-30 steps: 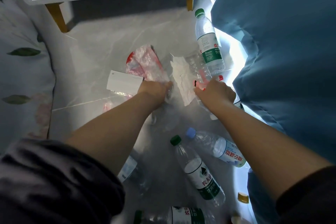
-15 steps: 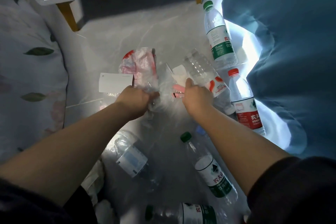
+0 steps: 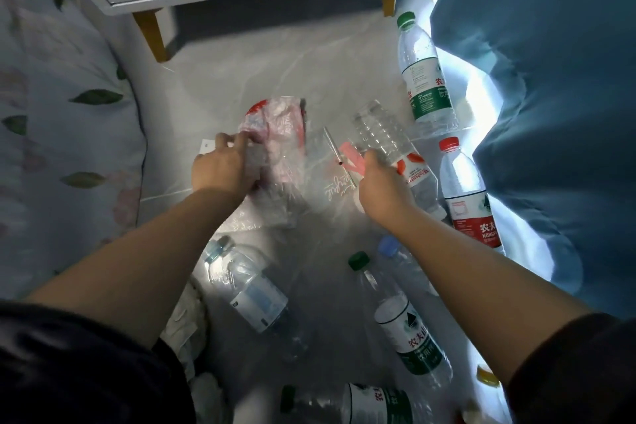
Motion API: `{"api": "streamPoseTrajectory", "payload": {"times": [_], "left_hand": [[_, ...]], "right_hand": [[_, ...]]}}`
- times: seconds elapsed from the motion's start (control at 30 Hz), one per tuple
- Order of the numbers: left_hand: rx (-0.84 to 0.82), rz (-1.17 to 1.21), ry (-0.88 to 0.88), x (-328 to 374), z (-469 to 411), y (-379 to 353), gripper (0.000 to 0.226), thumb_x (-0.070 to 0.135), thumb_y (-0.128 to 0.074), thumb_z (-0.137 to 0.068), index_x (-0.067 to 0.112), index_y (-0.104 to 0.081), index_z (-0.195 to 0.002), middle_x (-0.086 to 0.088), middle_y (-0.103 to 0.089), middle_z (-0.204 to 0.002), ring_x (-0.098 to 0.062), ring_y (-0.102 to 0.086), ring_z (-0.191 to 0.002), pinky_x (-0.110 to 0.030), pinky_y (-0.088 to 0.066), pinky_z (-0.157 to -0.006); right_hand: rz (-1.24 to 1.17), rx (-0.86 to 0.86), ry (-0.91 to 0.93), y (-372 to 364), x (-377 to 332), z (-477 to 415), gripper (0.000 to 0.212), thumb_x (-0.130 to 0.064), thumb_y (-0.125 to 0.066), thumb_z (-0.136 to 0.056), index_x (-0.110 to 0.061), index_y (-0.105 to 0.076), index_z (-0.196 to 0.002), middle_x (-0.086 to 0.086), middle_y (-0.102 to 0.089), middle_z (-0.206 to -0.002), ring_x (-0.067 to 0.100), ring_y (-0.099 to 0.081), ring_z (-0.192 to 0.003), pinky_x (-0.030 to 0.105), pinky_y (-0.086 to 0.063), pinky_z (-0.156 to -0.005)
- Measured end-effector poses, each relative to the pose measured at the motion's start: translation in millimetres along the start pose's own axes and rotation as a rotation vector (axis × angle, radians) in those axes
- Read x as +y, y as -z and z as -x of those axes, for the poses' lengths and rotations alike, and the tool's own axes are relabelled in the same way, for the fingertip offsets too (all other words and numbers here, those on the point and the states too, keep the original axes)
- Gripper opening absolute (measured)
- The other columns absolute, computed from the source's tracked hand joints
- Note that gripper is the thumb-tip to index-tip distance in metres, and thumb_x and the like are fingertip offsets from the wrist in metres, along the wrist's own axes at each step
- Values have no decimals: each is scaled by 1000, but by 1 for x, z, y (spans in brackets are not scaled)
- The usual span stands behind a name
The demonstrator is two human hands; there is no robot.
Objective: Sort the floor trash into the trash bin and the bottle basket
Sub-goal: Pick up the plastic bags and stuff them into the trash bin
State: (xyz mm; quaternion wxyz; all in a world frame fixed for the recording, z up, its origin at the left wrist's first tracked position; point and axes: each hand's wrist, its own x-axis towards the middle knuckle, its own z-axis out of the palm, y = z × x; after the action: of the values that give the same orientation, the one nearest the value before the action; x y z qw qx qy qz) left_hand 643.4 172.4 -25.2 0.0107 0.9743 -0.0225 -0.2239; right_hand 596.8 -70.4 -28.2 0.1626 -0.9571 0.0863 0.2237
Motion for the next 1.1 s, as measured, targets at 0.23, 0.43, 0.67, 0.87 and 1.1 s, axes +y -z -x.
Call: {"api": "streamPoseTrajectory", "payload": {"times": [0.23,0.43,0.67,0.87,1.1], "left_hand": [[-71,-142,-25,-2,-5,12,28,8,-54,-84,14,-57,-111,-10,-63,-103,-34,-63,-92,-31,-36,-69],[-145,-35,-47,2,55,88,16,7,-55,-81,16,-58,-94,-9,-64,-96,-32,-60,-86,-29,-38,-66],[-169,109,-107,21,176,236,12,8,-54,-78,18,-47,-79,-9,-62,-86,-29,-49,-71,-30,-40,-61],[-189,126,-212,58,306,364,9,13,-52,-82,19,-46,-80,-9,-62,-85,-30,-50,-69,-29,-38,-59],[-183,203,-469,115,409,471,9,13,-58,-80,13,-56,-89,-11,-63,-85,-32,-57,-77,-28,-38,-59]], "right_hand": [[-8,-95,11,20,-13,21,29,-16,-53,-94,-13,-39,-119,11,-59,-99,30,-60,-84,35,-39,-61],[-157,-201,-102,86,-31,99,23,-18,-47,-96,-14,-43,-118,11,-60,-102,28,-58,-83,39,-48,-70],[-365,-184,-171,216,-62,213,12,-17,-49,-95,-17,-45,-106,9,-62,-102,25,-58,-80,35,-49,-64],[-501,-128,-190,354,-80,346,26,-15,-48,-94,-16,-47,-120,-3,-61,-129,24,-61,-100,28,-51,-75],[-440,6,-358,444,-84,498,11,-19,-48,-92,-18,-41,-100,17,-64,-98,37,-58,-83,35,-39,-61]]}}
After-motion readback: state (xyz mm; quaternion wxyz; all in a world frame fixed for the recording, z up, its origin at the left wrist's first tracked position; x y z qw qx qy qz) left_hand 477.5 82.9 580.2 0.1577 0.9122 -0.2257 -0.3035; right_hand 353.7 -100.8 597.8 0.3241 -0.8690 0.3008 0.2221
